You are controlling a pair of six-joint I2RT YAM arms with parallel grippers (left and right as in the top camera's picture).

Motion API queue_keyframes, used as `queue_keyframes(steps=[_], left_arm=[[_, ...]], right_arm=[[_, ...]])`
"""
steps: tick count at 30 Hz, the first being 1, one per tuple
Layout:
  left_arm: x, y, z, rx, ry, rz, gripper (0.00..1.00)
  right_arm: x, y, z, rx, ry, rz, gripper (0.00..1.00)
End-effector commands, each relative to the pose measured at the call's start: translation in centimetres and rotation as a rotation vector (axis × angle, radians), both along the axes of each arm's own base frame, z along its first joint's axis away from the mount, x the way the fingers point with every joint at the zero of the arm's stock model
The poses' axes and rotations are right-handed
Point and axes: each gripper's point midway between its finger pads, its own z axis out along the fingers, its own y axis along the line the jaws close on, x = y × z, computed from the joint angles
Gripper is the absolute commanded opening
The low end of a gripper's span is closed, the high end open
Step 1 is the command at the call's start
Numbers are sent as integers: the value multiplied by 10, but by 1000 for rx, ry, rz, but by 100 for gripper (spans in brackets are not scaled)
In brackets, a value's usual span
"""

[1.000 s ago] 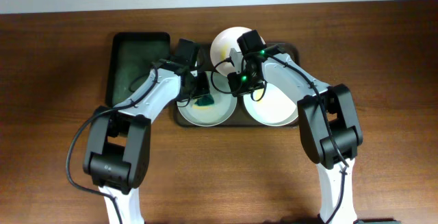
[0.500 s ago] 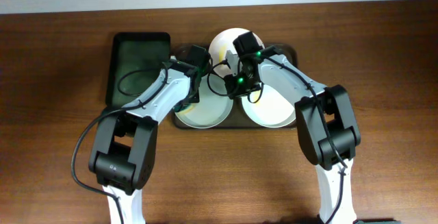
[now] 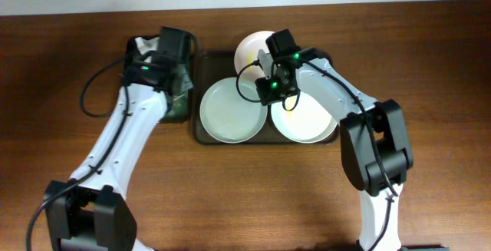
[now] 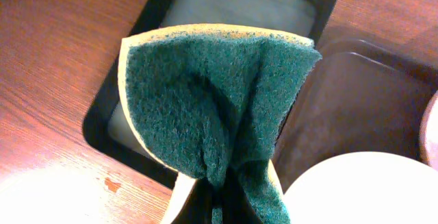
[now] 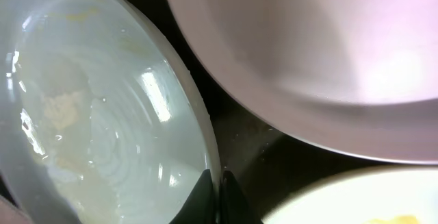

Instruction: Clean dirty plates on tray and stack at the side

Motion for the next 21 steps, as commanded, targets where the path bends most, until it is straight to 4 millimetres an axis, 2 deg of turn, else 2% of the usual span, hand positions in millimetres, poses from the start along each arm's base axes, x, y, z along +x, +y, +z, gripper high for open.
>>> queue_keyframes(steps=[1, 3, 6, 9, 11, 16, 21], left_arm=[[-5, 5, -8, -127, 51, -20, 0], [-8, 15, -10, -127, 66, 2, 0], [-10, 33, -12, -127, 76, 46, 0], [-11, 49, -12, -128, 77, 85, 0], [-11, 58, -13, -122, 80, 92, 0], [-12, 69, -15, -112, 91, 97, 0], [-10, 61, -25, -137, 118, 49, 0]], right_arm=[[13, -6, 51, -31, -150, 8, 4], [19, -11, 69, -88, -217, -9, 4], [22, -12, 116, -223, -380, 18, 4], [25, -17, 163, -437, -573, -33, 4], [24, -10, 187, -567, -680, -20, 4], [17, 21, 215, -714, -841, 103, 4], [14, 39, 241, -832, -963, 167, 4]])
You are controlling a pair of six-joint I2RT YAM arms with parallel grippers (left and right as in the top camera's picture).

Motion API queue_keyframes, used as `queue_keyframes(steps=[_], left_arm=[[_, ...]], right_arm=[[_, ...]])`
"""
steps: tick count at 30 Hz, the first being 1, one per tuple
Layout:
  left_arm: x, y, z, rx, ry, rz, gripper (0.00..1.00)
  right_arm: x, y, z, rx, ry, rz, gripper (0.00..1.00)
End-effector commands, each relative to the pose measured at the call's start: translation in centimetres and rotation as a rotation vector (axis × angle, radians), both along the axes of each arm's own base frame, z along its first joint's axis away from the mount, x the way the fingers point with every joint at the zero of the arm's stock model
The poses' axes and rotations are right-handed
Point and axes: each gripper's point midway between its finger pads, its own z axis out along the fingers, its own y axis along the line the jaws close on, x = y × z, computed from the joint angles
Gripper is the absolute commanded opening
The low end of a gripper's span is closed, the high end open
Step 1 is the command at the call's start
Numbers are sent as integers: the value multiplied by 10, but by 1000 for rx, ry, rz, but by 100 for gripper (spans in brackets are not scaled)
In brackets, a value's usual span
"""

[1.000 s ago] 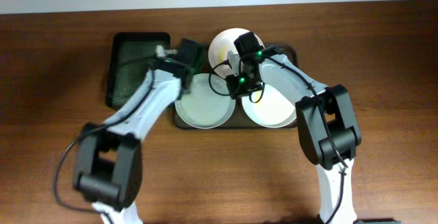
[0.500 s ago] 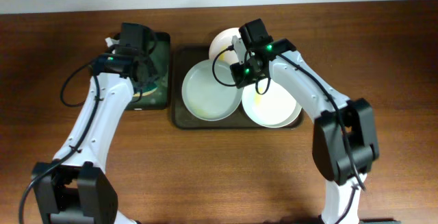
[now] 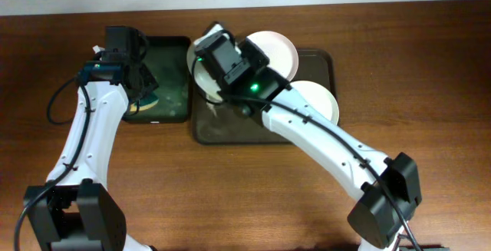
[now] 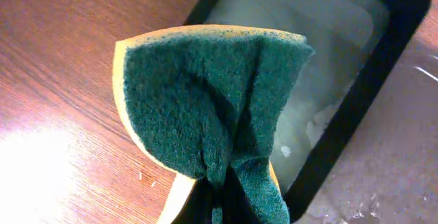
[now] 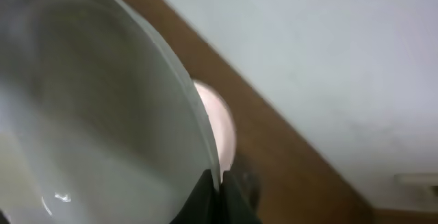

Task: Clean dirty plates on tray and stack at the side
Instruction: 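Grasp the front-left plate rim with the right gripper and lift it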

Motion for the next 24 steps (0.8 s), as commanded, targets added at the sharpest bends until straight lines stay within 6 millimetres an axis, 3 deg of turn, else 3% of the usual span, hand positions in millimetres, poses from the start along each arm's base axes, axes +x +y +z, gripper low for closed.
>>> queue_keyframes(steps=[1, 14, 20, 24], left_arm=[[1, -7, -13, -24, 33, -54, 0], [5, -10, -18, -38, 32, -61, 0], [5, -10, -19, -38, 34, -61, 0], [5, -10, -19, -38, 34, -61, 0]], right_arm=[[0, -9, 32, -183, -97, -6, 4], [-16, 12, 41, -465, -106, 139, 4], [-18, 7, 45, -491, -119, 102, 4], [-13, 5, 38, -414, -108, 92, 4]])
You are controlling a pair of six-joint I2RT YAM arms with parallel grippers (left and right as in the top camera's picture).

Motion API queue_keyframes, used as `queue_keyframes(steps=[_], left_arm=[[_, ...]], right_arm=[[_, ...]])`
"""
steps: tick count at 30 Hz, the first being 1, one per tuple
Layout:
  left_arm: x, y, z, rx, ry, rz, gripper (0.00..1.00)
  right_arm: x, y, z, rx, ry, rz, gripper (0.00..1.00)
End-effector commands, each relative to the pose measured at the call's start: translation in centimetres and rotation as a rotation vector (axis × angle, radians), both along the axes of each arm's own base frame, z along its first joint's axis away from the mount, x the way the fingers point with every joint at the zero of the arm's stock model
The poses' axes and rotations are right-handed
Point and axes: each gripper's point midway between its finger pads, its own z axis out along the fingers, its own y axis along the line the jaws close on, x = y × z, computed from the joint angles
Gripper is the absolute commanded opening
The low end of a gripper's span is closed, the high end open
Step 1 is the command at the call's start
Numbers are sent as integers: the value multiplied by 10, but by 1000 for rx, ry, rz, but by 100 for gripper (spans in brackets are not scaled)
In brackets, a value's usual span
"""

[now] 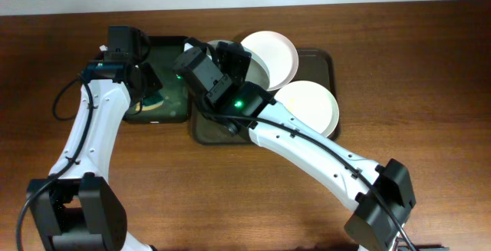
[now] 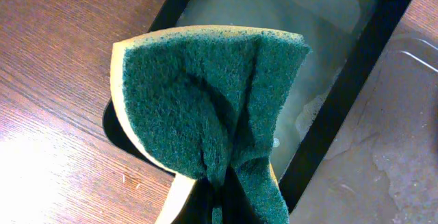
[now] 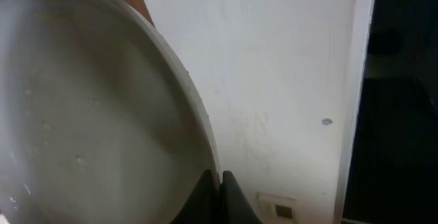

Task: Clean dirty plates on tray and stack at the side
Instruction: 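Grasp the front-left plate rim with the right gripper and lift it, then set the plate down on the table right of the tray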

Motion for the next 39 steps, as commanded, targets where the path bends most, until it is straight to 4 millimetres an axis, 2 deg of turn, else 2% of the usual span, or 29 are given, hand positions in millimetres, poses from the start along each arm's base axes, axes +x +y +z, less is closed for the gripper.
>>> queue_keyframes(steps=[1, 3, 5, 7, 8, 9, 10, 11, 12, 13, 14, 16, 17, 19, 21, 24, 26, 28, 31, 33, 36, 39], left_arm=[[0, -1, -9, 0, 21, -18, 0], [0, -1, -9, 0, 21, -18, 0], [0, -1, -9, 0, 21, -18, 0], [0, -1, -9, 0, 21, -18, 0], [0, -1, -9, 0, 21, -17, 0], [0, -1, -9, 0, 20, -17, 0], [0, -1, -9, 0, 20, -17, 0], [0, -1, -9, 0, 20, -17, 0], [0, -1, -9, 0, 21, -17, 0], [0, -1, -9, 0, 21, -17, 0], [0, -1, -9, 0, 21, -17, 0], [0, -1, -9, -4, 21, -19, 0], [0, -3, -9, -10, 21, -21, 0], [0, -3, -9, -11, 21, -22, 0], [0, -3, -9, -10, 21, -21, 0], [0, -3, -9, -10, 22, -22, 0], [0, -3, -9, -10, 22, -22, 0], [0, -3, -9, -11, 21, -22, 0], [0, -3, -9, -11, 21, -22, 0], [0, -3, -9, -11, 21, -22, 0], [0, -3, -9, -11, 21, -22, 0], [0, -3, -9, -11, 21, -22, 0]], right_arm=[[6, -9, 5, 100, -16, -39, 4], [11, -10, -12, 158, 44, -16, 4], [11, -18, -33, 127, 134, 3, 4], [15, -33, -27, 91, 93, -60, 4], [20, -49, -4, 122, -31, -170, 4], [23, -54, 12, 211, -128, -241, 4], [25, -49, 13, 288, -137, -238, 4], [23, -29, -3, 332, -36, -142, 4], [10, -1, -41, 269, 201, 68, 4], [0, 4, -65, 190, 323, 161, 4], [2, -2, -71, 171, 323, 123, 4], [15, -20, -64, 230, 220, -35, 4], [25, -34, -55, 328, 138, -147, 4], [36, -51, -46, 489, 83, -247, 4], [48, -77, -41, 673, 74, -344, 4], [65, -130, -51, 900, 153, -469, 4], [75, -192, -66, 1011, 193, -615, 4], [76, -248, -82, 1089, 232, -737, 4], [72, -323, -105, 1178, 268, -876, 4], [68, -364, -120, 1226, 273, -952, 4], [61, -405, -149, 1276, 302, -1041, 4], [55, -432, -182, 1283, 330, -1124, 4]])
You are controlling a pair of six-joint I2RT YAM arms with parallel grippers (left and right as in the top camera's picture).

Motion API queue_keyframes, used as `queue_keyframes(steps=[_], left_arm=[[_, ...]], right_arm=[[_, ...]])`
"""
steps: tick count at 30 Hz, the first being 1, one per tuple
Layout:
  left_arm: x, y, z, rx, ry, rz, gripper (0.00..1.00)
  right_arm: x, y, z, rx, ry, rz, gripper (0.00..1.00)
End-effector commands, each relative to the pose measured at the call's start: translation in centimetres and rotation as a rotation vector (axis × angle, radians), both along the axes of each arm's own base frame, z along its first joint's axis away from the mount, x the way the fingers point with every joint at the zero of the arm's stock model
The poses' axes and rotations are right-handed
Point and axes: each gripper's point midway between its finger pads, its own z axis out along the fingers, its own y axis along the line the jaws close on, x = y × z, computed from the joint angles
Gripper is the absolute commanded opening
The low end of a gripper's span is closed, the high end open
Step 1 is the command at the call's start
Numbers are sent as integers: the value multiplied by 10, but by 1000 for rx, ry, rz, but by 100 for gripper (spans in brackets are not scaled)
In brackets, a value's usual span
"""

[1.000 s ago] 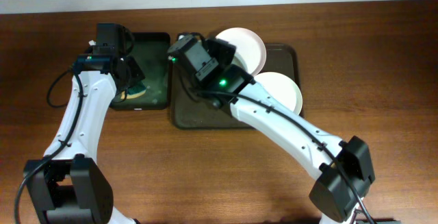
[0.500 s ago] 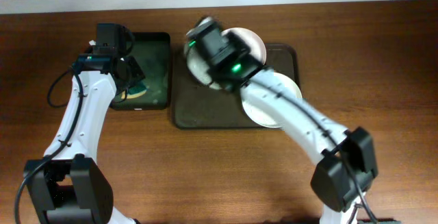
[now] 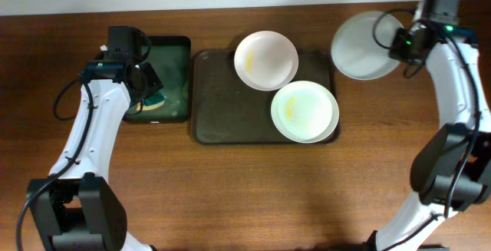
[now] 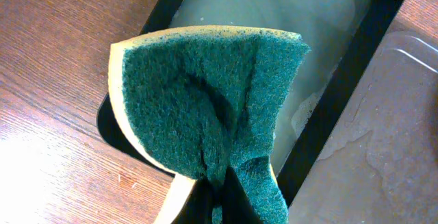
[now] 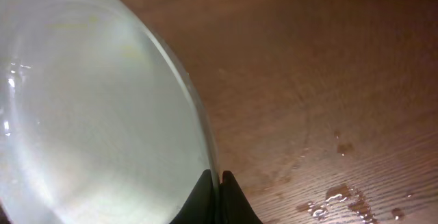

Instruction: Clean dirty plates on tray and stack at the side

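My right gripper [image 5: 219,183] is shut on the rim of a pale plate [image 3: 362,45], held over the bare table to the right of the brown tray [image 3: 222,120]; the same plate [image 5: 96,107] fills the right wrist view. Two plates stay on the tray: a white one [image 3: 265,59] at the back with a small yellow spot, and a greenish one [image 3: 304,111] with yellow smears at the front right. My left gripper [image 4: 219,190] is shut on a green and yellow sponge [image 4: 205,94], over the black water tray [image 3: 169,78].
The black water tray [image 4: 342,53] holds cloudy water and lies left of the brown tray. Water drops [image 5: 342,196] lie on the wooden table under the held plate. The table runs to a white wall at the back.
My right gripper, then at the left end of the brown tray beside the water tray with the plate, now holds that plate over the table right of the tray. The left gripper barely moved.
My right gripper was shut on the rim of the left plate on the tray, the sponge close by. Then the plate was lifted at the tray's left end, beside the water tray and sponge. Now it hangs over the table at the right.
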Motion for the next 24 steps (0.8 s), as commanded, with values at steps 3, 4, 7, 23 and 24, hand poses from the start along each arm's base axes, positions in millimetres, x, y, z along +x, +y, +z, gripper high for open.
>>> queue_keyframes(steps=[3, 4, 7, 23, 24], left_arm=[[0, 0, -9, 4, 23, -16, 0], [0, 0, -9, 4, 22, -15, 0], [0, 0, -9, 4, 22, -15, 0], [0, -1, -9, 0, 22, -18, 0], [0, -2, -9, -5, 22, -20, 0]], right_arm=[[-9, -26, -73, 141, 107, -56, 4], [-9, -26, -78, 159, 111, -50, 4], [-5, -18, -79, 182, 97, 31, 14], [46, 148, 37, 230, -221, 437, 91], [50, 165, 31, 187, -208, 459, 91]])
